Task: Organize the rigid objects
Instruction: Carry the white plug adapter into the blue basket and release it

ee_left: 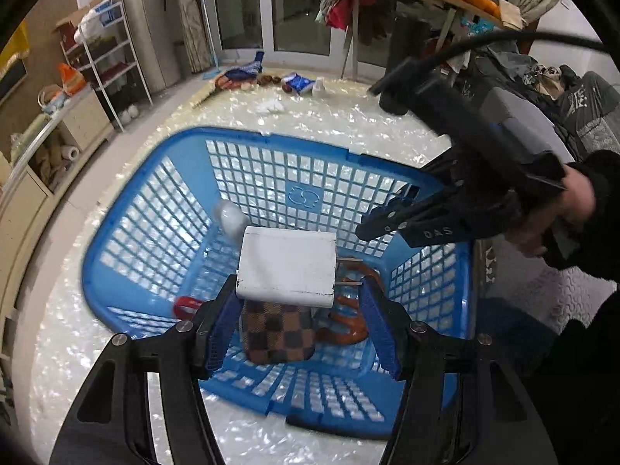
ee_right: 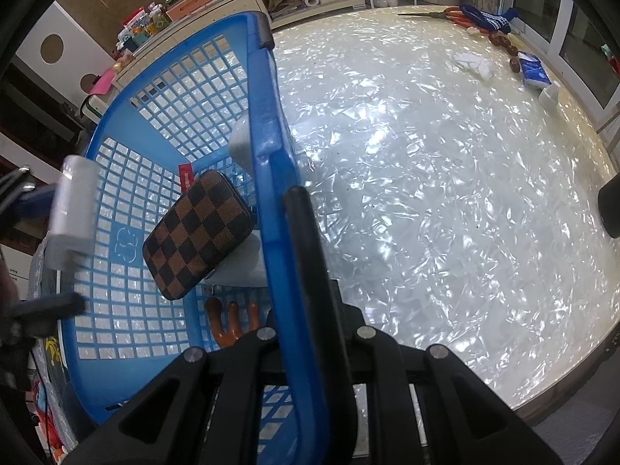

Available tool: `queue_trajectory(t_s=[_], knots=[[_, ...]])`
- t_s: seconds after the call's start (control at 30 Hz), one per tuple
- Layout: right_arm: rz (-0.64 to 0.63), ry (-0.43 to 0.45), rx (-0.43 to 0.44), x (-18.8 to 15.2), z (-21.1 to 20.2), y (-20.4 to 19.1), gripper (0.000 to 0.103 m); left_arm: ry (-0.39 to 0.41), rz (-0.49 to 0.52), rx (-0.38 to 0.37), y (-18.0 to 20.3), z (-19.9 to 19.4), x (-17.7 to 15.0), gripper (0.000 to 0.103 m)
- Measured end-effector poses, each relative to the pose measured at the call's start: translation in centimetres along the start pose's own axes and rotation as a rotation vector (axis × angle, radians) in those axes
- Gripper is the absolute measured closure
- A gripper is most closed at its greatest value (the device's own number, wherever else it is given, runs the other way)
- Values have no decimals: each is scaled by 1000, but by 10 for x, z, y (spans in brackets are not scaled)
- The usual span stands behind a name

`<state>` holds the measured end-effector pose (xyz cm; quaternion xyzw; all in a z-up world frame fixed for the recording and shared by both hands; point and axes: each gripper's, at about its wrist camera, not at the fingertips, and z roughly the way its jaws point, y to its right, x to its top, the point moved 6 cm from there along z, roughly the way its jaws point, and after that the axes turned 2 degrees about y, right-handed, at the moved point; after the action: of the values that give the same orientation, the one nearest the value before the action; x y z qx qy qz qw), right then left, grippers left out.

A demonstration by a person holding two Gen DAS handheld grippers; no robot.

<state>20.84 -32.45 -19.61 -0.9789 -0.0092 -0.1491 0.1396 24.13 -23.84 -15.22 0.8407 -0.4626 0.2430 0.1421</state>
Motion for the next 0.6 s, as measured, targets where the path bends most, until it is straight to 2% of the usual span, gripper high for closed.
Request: queue_trajectory(t_s=[0.23,0.33,0.6], knots=[[0,2,8,0,-1,1,91,-96,-26,48,-12,35,-6,38],[5,5,14,-1,-2,2,91,-126,-27,44,-13,42,-6,38],[5,10,15,-1,-3,2,91,-233,17,75,-11,63,-5,38]])
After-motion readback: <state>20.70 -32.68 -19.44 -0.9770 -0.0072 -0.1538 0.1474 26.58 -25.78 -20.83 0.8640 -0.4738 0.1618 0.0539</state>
